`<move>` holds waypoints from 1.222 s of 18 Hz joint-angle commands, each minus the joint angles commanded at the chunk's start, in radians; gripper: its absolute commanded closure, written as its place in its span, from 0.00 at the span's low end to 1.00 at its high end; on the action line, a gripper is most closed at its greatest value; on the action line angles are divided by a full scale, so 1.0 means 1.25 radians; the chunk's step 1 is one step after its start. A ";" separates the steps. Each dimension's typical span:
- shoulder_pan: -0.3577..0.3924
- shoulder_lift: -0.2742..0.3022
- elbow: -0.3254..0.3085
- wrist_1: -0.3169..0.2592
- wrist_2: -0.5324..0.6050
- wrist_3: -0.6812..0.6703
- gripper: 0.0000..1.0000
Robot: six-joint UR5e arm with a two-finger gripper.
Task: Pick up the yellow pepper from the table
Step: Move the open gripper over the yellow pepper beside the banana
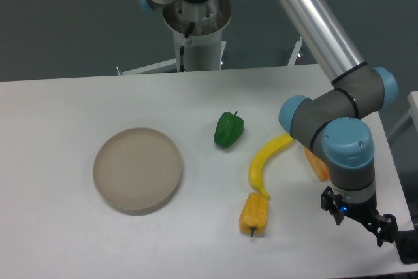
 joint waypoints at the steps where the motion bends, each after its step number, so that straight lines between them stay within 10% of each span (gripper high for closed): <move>1: 0.000 0.000 0.000 0.000 -0.001 0.000 0.00; 10: -0.001 0.051 -0.049 -0.001 0.001 -0.054 0.00; 22: 0.000 0.250 -0.248 -0.094 -0.157 -0.310 0.00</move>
